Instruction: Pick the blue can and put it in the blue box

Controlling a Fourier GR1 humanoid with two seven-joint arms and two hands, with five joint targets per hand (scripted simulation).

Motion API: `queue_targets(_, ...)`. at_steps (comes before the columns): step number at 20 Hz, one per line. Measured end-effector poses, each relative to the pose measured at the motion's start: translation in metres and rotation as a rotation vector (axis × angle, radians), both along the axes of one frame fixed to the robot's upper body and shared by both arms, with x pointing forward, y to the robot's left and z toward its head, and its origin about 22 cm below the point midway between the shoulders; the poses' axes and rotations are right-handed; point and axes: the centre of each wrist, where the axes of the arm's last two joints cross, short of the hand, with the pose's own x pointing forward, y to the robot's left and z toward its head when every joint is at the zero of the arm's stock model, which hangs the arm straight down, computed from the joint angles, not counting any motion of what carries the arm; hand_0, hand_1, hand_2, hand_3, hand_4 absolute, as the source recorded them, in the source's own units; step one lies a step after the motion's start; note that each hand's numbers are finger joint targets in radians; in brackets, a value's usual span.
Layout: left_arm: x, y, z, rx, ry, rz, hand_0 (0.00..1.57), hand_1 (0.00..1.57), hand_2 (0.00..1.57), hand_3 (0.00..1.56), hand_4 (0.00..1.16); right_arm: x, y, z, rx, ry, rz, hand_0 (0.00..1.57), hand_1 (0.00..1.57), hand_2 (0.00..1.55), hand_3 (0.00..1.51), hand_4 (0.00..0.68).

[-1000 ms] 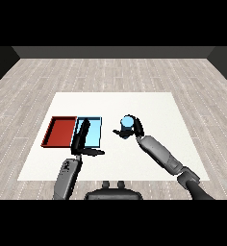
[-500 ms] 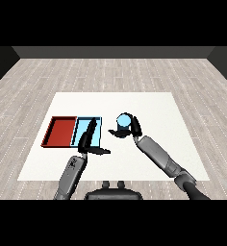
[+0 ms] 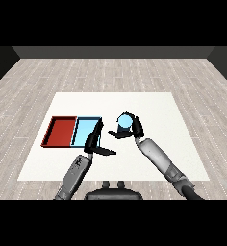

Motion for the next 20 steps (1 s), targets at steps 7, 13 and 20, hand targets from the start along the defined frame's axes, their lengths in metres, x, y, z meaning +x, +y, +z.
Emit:
queue_targets(7, 0.001, -0.009, 0.003, -0.003, 0.002, -0.011, 0.00, 0.00, 0.00, 0.00, 0.00, -0.003, 0.000, 0.007, -0.012, -0.014, 0.009, 1.48, 1.48, 1.45, 1.38, 0.576)
queue_targets(13, 0.008, -0.008, 0.002, 0.010, 0.011, -0.010, 0.00, 0.00, 0.00, 0.00, 0.00, -0.004, 0.012, 0.010, -0.029, 0.005, 0.026, 1.48, 1.48, 1.45, 1.39, 0.586)
queue_targets(20, 0.016, -0.014, -0.012, 0.025, 0.056, -0.007, 0.00, 0.00, 0.00, 0.00, 0.00, -0.009, 0.013, 0.014, -0.038, -0.008, 0.043, 1.49, 1.49, 1.46, 1.39, 0.581)
